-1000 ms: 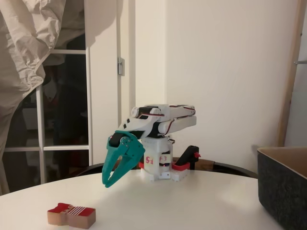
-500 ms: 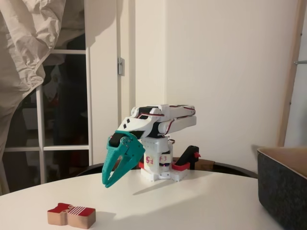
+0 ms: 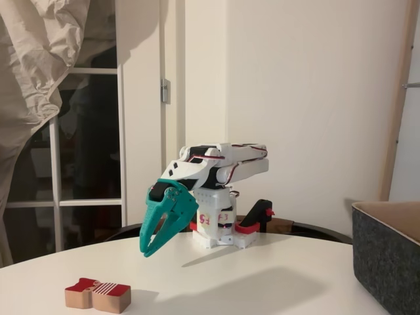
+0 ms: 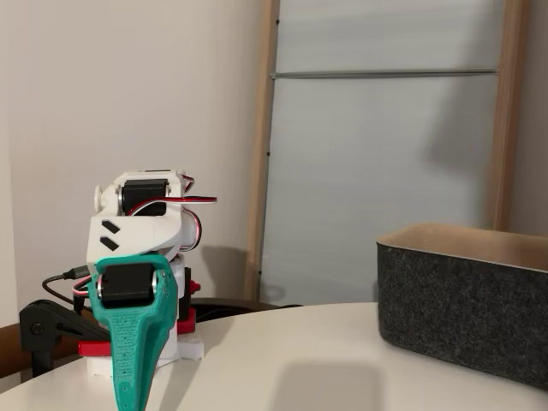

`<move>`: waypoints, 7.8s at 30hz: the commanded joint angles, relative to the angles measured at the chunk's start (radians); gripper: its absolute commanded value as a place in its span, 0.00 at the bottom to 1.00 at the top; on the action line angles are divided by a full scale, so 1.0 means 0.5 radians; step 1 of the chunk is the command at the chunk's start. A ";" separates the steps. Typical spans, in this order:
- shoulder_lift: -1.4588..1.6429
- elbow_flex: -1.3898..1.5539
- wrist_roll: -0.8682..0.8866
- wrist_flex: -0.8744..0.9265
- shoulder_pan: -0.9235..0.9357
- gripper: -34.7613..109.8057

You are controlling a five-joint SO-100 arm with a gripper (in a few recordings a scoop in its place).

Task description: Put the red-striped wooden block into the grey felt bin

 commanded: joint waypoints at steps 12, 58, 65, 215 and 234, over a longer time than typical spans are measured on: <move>0.049 0.025 -0.098 0.006 0.052 0.24; -1.230 -2.163 0.755 0.009 -0.249 0.32; -1.700 -2.292 0.322 0.334 -0.347 0.33; -3.912 -3.461 0.291 0.887 -0.025 0.26; -3.448 -3.476 0.298 0.887 0.064 0.24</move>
